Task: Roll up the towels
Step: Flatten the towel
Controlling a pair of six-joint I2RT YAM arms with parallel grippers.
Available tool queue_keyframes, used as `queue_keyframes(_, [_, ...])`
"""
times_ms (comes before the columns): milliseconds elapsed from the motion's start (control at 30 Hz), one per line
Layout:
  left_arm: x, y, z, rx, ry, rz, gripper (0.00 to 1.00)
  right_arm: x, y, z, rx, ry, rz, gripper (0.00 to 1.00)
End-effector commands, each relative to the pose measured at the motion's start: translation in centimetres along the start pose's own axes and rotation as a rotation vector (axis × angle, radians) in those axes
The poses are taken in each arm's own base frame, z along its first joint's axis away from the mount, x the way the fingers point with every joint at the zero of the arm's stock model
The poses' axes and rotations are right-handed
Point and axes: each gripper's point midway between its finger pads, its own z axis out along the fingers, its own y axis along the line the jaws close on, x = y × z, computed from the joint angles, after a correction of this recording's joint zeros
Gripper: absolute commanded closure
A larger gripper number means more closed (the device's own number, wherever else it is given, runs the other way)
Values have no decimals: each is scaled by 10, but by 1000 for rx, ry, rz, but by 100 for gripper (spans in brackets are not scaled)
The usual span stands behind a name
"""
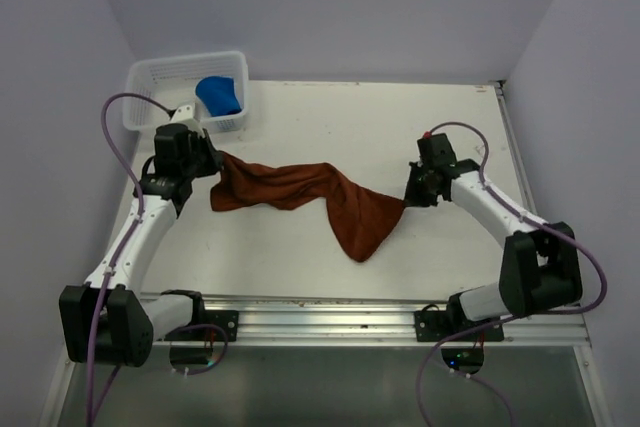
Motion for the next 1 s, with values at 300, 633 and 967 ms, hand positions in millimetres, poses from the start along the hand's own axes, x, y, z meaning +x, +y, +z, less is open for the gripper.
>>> queue_keyframes(300, [-93,3,-56,-95,-334,-5,100,-91,3,-197,16,-533,-94,100])
queue_keyframes(633, [-107,4,-129,-97,-545,-15,100,-75,-18,-249,40,-641,-63,100])
queue_keyframes(967, [-89,34,-155,-248,-544,-75,100,-57,-24,-281,15,-665,-8,100])
